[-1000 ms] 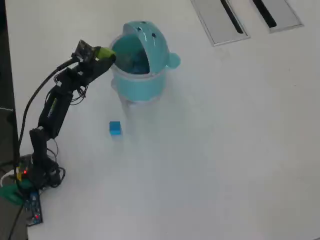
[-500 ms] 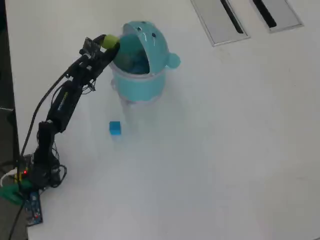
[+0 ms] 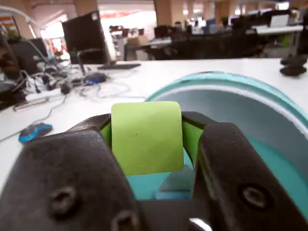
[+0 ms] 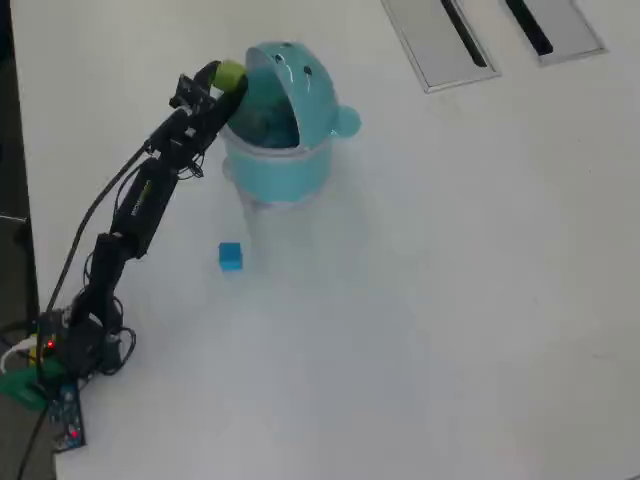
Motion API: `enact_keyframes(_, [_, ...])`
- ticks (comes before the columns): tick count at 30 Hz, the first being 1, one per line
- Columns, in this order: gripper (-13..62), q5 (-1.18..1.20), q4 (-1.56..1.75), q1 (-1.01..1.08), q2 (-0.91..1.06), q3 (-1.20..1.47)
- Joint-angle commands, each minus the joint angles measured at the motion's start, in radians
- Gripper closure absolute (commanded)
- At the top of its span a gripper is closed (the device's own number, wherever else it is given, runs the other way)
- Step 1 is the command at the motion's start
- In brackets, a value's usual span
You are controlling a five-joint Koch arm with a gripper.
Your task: Grasp RGB lego blocks and put them in the bin one by one.
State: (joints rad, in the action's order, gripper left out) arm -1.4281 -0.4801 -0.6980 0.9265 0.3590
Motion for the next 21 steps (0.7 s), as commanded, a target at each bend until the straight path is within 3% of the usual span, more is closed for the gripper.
enact_keyframes(1, [39.1,0.008,0.084,0.008,0.023,-0.106])
enact_keyframes(5, [37.6,0.008,0.083,0.011,-0.023,-0.155])
enact_keyframes(8, [28.5,0.003,0.084,0.025,-0.048,-0.156])
enact_keyframes(14, [20.0,-0.043,0.081,0.051,-0.077,-0.181])
enact_keyframes(21, [19.4,-0.046,-0.109,0.052,-0.092,-0.296])
